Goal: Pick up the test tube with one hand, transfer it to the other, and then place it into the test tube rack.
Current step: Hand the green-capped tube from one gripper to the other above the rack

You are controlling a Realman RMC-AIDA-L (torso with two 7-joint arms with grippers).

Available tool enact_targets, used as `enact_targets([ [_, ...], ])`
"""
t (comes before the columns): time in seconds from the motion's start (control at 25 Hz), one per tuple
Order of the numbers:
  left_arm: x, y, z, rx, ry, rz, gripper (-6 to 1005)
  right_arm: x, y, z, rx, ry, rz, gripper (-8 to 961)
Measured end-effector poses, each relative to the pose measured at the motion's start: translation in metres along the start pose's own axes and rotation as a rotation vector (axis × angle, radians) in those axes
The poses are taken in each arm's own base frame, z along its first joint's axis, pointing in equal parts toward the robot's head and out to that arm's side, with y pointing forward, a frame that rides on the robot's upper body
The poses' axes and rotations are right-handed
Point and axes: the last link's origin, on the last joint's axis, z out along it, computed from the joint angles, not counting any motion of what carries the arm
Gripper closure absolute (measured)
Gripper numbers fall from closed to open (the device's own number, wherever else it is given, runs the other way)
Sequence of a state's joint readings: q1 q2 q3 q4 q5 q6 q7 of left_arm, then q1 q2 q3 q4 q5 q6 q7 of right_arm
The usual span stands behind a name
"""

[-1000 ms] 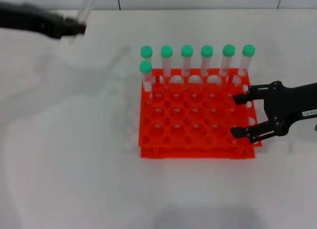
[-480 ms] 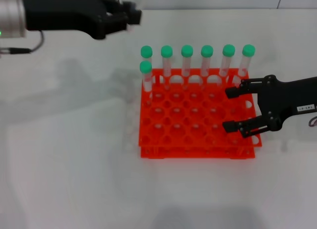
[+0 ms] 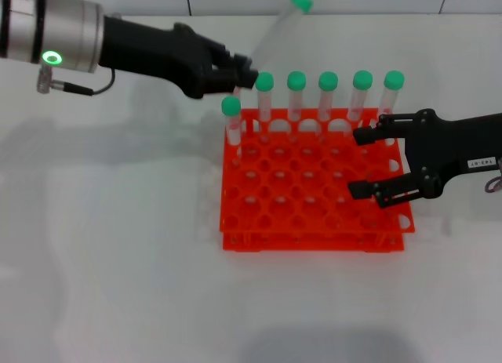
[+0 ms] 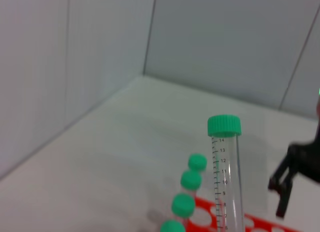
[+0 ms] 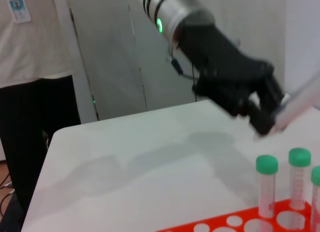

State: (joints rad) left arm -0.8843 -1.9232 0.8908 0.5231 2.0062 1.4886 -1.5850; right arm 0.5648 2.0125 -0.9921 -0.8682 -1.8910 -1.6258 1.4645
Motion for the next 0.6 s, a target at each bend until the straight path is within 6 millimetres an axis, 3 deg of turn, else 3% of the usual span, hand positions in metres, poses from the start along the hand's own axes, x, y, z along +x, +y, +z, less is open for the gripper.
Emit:
enact_targets([
  [0.6, -0.005, 0.015, 0.026, -0.072, -0.065, 0.079, 808, -0.008, -0.005, -0.012, 0.030, -0.061, 0.070, 151],
])
